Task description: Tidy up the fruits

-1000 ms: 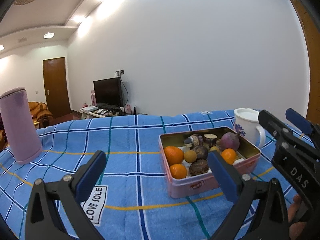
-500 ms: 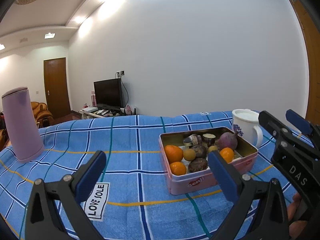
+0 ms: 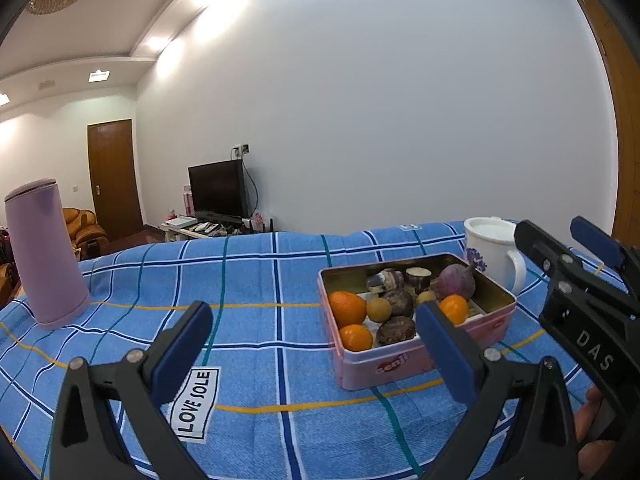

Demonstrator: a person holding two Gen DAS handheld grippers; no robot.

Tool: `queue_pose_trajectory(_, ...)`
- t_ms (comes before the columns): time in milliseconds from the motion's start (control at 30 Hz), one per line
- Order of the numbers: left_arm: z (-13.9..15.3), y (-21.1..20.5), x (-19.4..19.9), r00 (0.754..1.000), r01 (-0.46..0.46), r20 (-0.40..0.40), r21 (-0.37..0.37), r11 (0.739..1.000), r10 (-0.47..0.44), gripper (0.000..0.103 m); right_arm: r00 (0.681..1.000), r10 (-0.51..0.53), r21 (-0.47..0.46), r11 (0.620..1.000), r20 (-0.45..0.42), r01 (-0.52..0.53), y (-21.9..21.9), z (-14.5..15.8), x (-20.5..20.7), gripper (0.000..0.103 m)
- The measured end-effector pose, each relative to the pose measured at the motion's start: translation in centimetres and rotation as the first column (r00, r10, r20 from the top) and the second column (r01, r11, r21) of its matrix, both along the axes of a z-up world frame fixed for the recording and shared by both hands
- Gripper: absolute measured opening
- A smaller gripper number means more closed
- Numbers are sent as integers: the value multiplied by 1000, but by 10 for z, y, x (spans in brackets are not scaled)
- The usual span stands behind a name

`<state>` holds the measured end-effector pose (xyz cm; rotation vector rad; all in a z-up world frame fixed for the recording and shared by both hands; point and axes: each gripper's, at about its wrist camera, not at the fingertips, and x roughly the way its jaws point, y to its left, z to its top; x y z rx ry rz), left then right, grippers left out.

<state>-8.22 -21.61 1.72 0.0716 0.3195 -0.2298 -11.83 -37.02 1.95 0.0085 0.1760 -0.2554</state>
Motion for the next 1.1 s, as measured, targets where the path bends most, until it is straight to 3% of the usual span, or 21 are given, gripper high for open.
queue_pose_trajectory(1100, 0, 1, 2, 1000, -27, -5, 10, 1000, 27, 103, 1000, 1, 2, 1000, -4, -1, 0, -3, 1, 73)
